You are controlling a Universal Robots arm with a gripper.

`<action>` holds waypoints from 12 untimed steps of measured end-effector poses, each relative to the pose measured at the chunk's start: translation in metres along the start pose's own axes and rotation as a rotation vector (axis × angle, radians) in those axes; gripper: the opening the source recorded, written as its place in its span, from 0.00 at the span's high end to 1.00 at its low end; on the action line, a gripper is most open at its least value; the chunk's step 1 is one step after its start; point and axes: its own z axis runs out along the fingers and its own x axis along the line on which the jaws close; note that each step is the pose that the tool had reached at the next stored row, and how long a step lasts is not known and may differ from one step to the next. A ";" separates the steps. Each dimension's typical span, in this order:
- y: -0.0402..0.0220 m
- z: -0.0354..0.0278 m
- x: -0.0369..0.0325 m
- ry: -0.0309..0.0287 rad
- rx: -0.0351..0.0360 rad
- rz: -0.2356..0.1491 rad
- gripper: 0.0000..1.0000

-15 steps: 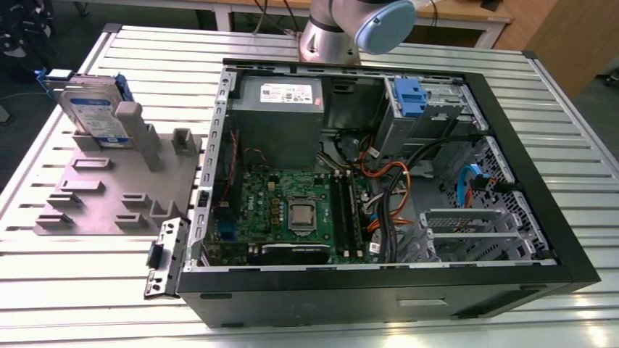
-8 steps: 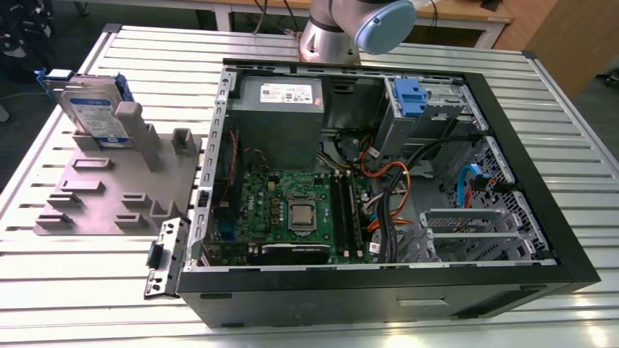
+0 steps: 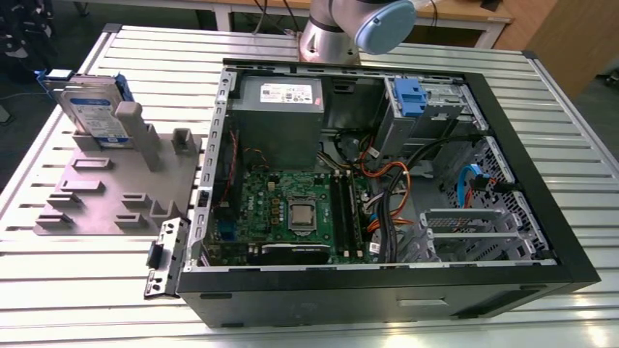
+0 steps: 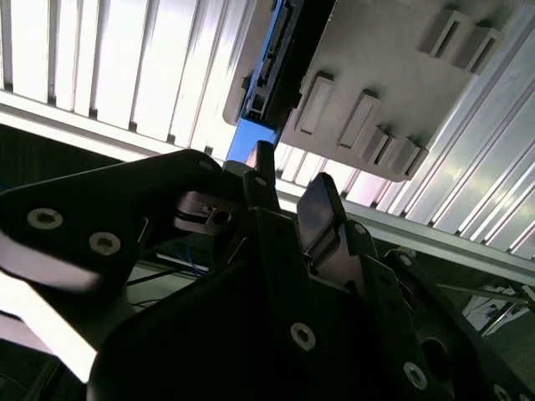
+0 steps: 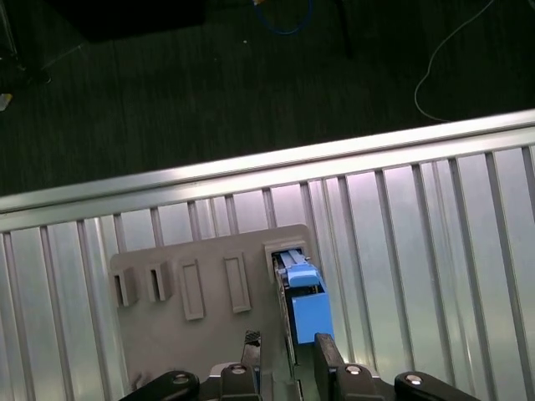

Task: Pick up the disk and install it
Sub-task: 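Pick up the disk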

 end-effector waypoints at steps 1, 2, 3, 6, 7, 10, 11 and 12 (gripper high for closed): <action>0.0001 0.0002 0.0000 -0.0002 0.0016 0.000 0.62; 0.0007 0.0004 0.0001 -0.0007 0.0037 -0.001 0.62; 0.0013 0.0006 0.0002 -0.0016 0.0059 -0.002 0.62; 0.0020 0.0025 0.0004 -0.0054 0.0115 -0.012 0.62; 0.0023 0.0035 0.0004 -0.0069 0.0126 -0.015 0.62; 0.0035 0.0074 -0.0004 -0.0084 0.0171 -0.022 0.62; 0.0039 0.0080 -0.0008 -0.0084 0.0175 -0.024 0.62; 0.0041 0.0085 -0.0013 -0.0083 0.0175 -0.025 0.62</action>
